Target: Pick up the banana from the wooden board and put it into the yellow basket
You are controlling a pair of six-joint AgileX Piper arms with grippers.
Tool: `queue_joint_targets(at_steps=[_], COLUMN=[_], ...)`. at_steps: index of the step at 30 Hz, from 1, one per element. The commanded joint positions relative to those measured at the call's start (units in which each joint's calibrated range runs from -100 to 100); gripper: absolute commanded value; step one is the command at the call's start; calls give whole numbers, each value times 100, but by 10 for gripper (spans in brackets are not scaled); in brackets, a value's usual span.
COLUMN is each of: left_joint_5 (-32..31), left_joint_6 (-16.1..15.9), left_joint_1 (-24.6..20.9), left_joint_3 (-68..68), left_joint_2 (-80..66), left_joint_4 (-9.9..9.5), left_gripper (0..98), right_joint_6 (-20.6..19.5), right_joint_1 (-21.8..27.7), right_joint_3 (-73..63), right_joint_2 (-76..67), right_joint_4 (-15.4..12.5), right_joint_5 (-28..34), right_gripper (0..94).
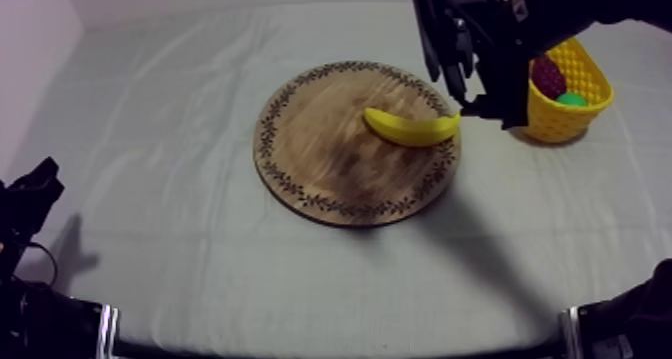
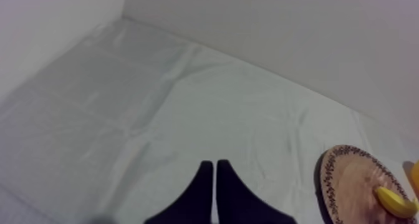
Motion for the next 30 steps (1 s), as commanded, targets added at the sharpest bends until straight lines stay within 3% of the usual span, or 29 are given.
queue_joint_targets(at_steps=[1,22,30], left_joint_5=[-4,-4,-4], left_joint_6=[1,1,1], left_joint_1=[0,0,0], left_joint_3=[0,0,0], left_joint_2=[0,0,0], left_joint_4=[-2,-2,-2], left_gripper=[1,1,1], right_joint_6=[-24,-550,-580], right_joint_1=[-1,-3,57], right_joint_3=[-7,-496,-744], right_joint_2=[63,1900,2506], right_joint_4=[6,230,153], right_joint_5=[-37,-611,-730], right_gripper=[893,874,873])
